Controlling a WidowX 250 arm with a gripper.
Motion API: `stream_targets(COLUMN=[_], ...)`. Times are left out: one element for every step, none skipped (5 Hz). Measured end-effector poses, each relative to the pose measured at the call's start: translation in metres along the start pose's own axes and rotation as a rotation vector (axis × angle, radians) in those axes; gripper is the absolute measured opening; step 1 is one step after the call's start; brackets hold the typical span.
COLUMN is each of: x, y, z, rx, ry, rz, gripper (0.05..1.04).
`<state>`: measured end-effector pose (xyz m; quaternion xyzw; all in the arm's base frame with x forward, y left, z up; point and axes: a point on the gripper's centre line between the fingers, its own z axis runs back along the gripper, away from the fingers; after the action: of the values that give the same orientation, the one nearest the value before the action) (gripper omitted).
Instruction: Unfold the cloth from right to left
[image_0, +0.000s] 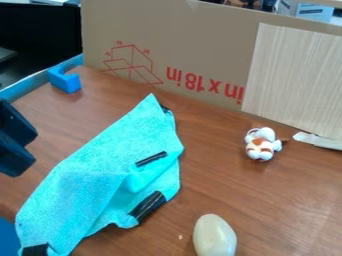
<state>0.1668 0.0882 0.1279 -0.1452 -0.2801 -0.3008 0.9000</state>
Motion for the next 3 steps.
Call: stream_targets(x=[-0.001,0.009,0.021], y=[0.000,0.002,0.006], z=[-0.002,-0.017,-0.031], rx=[-0.004,0.001,0.047], ry=[0.001,0.011,-0.005], rz=[0.011,0.011,0.043], gripper=[1.001,1.001,1.001])
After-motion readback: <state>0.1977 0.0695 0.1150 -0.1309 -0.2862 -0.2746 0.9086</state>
